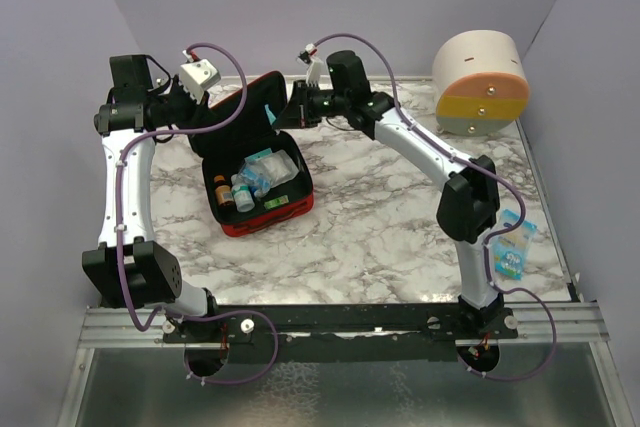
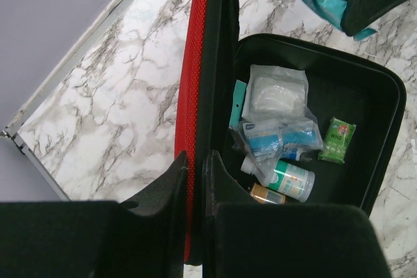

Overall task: Organize the medicine kit
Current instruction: Pick up the medical item at the center of the board, then place the medical item at the medicine box.

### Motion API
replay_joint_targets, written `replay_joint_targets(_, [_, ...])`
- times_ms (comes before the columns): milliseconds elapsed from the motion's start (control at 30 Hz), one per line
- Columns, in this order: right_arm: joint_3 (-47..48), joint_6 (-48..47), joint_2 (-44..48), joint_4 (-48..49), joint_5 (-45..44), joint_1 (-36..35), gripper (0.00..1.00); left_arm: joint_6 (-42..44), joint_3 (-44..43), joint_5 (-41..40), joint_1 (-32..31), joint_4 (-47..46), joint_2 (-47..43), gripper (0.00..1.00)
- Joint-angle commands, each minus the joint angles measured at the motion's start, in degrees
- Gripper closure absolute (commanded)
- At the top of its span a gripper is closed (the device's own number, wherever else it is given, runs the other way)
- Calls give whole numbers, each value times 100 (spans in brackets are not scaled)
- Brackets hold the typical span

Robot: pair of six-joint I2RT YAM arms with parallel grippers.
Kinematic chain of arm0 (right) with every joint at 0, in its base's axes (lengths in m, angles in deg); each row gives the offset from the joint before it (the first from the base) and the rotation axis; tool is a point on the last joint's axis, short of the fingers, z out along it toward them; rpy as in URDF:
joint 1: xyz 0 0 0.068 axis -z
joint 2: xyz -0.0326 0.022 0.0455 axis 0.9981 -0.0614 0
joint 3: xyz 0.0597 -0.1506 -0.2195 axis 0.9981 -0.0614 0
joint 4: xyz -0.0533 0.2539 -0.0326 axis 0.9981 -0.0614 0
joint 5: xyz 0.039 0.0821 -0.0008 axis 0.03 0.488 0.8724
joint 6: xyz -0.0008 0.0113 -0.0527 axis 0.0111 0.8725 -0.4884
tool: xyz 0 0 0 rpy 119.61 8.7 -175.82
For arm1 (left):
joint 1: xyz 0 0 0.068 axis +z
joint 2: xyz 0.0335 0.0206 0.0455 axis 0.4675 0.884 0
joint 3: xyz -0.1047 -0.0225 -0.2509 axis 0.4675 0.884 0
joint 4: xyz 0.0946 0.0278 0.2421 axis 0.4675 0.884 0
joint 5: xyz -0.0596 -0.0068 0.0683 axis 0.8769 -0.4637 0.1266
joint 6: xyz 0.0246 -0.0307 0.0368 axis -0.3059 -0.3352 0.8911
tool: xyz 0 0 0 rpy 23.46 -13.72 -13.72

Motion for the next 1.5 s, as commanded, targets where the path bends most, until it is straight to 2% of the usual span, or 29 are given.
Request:
replay_joint_targets(0, [-230,1708,122,1250,14,-91,99,-46,289,-417,-12,482,105,100])
replay_joint_targets(400, [-544,3968,-56,2320,-524,-229,99,-118,458,-419,-10,410,26,100])
replay_joint_targets(1000, [78,5040,-623,1848,-1377,-517,99,-129,510,-345,-8,354,-11,100])
replay_joint_targets(1467, [-59,6437,-877,1983,-1439,-737,99,-146,502,-215,-14,332,13,100])
